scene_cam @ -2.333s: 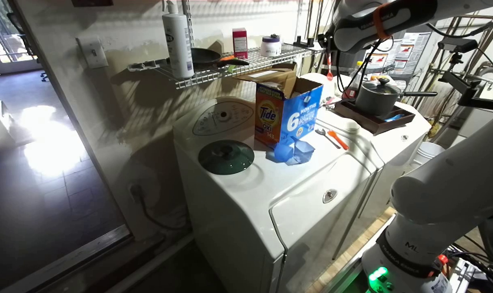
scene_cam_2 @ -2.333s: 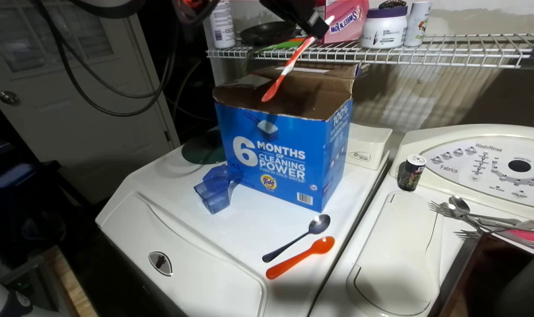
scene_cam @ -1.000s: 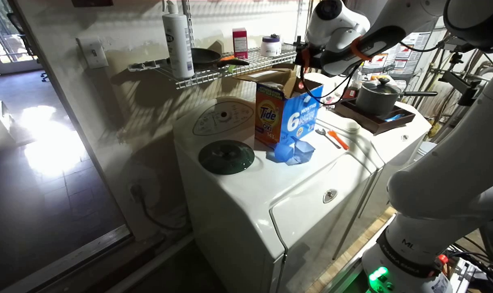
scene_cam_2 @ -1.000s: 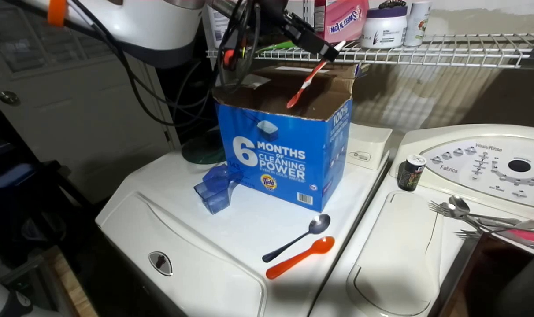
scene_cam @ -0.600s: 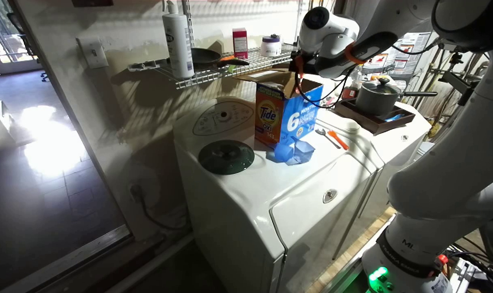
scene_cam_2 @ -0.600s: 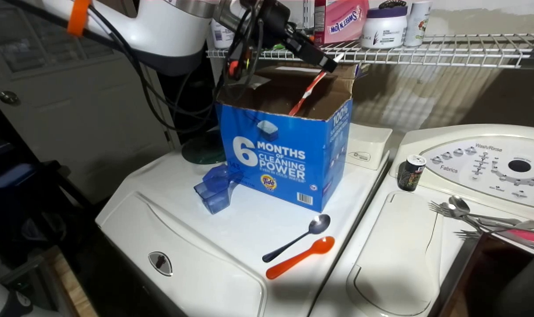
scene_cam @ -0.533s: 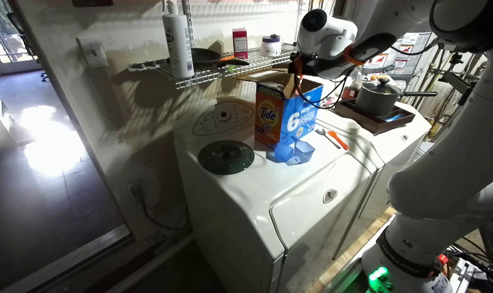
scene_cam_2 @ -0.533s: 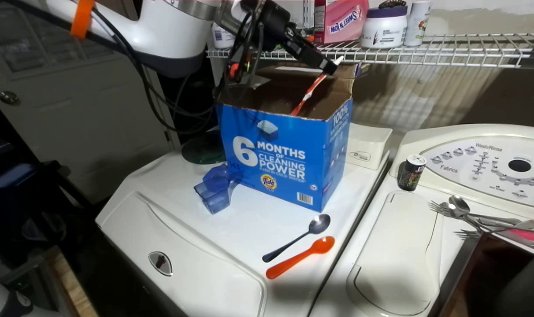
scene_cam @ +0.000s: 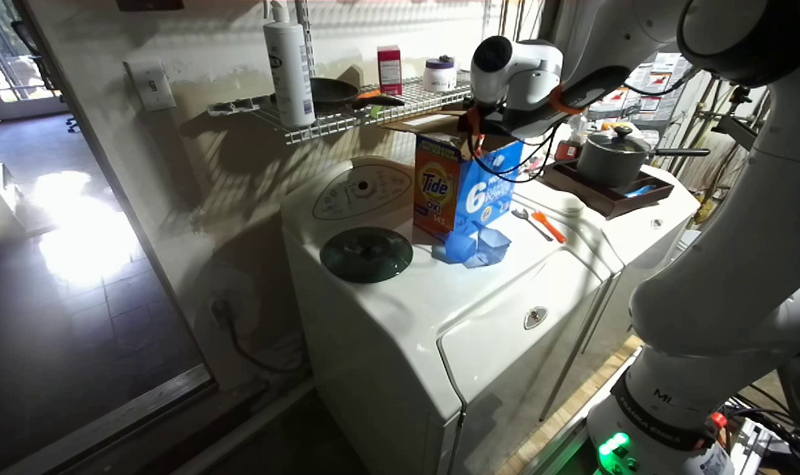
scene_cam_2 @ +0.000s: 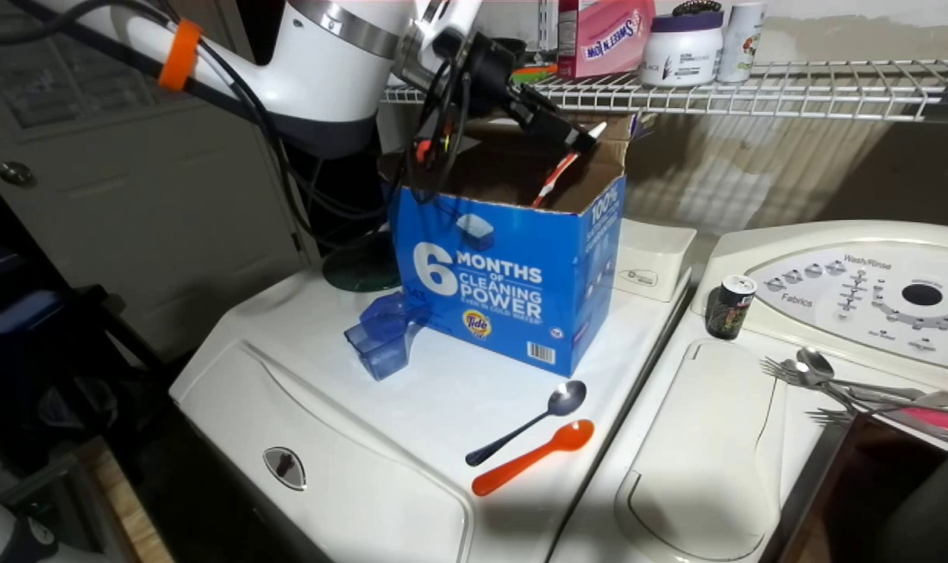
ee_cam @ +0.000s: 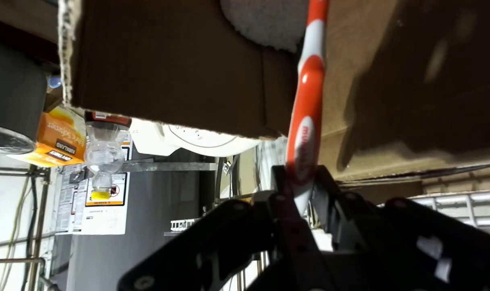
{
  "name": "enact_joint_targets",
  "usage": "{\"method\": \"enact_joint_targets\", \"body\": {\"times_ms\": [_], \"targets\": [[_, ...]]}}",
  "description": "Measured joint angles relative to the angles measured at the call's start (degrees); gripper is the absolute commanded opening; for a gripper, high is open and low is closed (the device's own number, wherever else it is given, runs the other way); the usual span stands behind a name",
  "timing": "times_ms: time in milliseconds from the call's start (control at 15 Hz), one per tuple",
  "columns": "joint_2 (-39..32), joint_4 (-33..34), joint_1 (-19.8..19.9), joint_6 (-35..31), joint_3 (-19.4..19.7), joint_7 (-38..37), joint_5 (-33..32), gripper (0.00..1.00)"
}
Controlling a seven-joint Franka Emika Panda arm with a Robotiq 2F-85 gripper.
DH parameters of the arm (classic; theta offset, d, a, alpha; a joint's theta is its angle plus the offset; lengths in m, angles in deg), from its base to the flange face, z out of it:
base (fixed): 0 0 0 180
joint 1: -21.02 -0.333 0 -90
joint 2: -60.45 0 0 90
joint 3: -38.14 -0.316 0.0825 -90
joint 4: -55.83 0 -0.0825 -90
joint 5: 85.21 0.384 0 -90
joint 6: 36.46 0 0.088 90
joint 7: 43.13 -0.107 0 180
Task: Use the pink and white spoon to some of the contents of the blue box into the blue cup on the right
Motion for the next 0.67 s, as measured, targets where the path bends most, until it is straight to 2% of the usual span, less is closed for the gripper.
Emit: {"method": "enact_joint_targets", "body": {"times_ms": [667], "targets": [[-2.46,0.45,-0.8,2.42,-0.1,-0.81,-0.07,0.05]]}}
